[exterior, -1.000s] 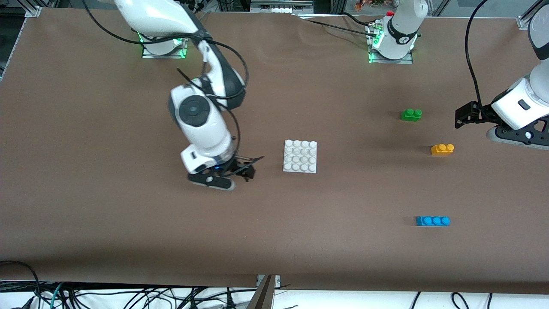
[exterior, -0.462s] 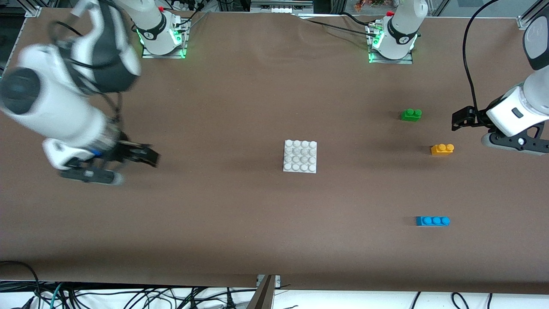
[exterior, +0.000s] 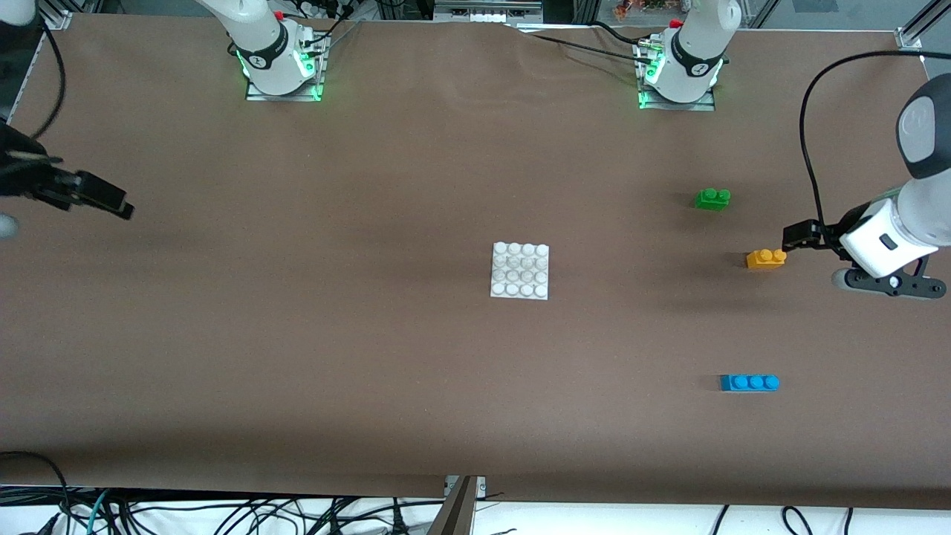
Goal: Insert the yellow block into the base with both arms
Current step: 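Move the left gripper to the yellow block while the right gripper retracts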
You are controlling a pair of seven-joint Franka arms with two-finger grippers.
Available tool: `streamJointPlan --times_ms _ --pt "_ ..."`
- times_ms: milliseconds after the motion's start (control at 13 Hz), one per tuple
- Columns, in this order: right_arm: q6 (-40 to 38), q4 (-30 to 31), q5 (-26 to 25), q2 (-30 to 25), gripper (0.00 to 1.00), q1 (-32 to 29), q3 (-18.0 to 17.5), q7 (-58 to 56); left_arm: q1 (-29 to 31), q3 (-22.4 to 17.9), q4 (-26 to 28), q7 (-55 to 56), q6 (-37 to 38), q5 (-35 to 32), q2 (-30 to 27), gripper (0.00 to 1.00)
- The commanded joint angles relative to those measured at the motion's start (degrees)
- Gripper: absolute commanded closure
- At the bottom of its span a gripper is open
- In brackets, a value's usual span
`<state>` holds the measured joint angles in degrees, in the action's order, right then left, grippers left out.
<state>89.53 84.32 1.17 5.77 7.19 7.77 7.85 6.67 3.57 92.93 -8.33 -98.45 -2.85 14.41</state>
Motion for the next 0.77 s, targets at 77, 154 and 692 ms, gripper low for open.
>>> streamJointPlan --times_ms 77,154,692 --pt "-0.94 2.51 -3.01 -3.4 0.0 -3.23 -5.4 -0.11 2.11 -0.41 2.41 -1.07 -3.66 -1.98 1.5 0.0" --pt "-0.76 2.34 -3.01 -3.31 0.0 -3.23 -5.66 -0.2 2.2 -0.41 4.43 -1.07 -6.03 -2.07 1.42 0.0" --pt "-0.32 1.2 -2.57 -2.61 0.0 -2.35 -5.93 -1.52 4.83 -0.49 21.21 -1.07 -27.29 -4.96 1.41 0.0"
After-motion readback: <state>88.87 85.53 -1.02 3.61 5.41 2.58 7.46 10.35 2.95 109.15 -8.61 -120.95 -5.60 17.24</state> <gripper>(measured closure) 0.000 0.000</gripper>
